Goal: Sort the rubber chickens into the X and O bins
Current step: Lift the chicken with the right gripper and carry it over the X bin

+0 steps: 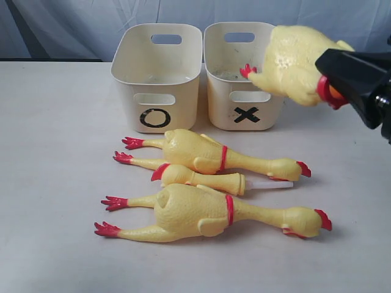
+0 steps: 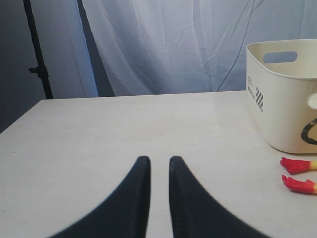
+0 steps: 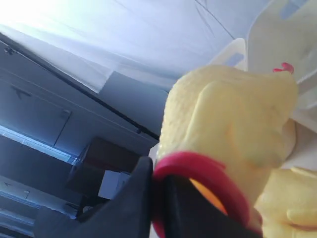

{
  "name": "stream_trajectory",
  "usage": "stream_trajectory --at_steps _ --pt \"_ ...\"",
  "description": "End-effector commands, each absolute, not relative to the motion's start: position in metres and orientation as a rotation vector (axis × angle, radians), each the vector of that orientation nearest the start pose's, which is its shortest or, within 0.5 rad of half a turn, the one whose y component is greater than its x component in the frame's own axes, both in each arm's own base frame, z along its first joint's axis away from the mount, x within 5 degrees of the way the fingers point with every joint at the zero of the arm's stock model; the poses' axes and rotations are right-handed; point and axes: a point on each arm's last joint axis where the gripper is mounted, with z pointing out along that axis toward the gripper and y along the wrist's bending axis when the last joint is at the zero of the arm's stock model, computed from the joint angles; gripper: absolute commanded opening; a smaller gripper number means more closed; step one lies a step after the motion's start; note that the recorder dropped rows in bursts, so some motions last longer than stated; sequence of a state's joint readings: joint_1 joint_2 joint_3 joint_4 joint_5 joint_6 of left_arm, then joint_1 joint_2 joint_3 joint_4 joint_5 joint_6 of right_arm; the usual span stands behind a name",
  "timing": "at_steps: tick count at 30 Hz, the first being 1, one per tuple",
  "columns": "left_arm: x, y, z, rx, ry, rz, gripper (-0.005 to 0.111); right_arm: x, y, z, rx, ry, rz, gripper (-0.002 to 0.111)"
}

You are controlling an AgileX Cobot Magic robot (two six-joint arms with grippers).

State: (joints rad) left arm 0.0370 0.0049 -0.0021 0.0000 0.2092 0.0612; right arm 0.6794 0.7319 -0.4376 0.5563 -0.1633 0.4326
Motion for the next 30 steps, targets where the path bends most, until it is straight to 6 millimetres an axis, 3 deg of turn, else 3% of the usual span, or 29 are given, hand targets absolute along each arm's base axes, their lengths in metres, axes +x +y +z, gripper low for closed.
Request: stream_trajectory --at_steps 1,13,22,30 --pt "0.056 0.002 0.195 0.013 1.686 0.069 0.014 0.132 0.094 0.318 0.226 1.651 1.104 -0.001" --pt "0.056 0.002 0.195 0.013 1.686 0.069 0.014 0.174 0.121 0.294 -0.09 1.611 0.725 -0.001" --pt "0.056 0.002 0.195 0.013 1.686 0.069 0.014 0.219 0.154 0.287 -0.334 1.568 0.441 -0.001" --pt "0.056 0.002 0.195 0.013 1.686 0.069 0.014 0.258 0.177 0.277 -0.399 1.581 0.258 -0.001"
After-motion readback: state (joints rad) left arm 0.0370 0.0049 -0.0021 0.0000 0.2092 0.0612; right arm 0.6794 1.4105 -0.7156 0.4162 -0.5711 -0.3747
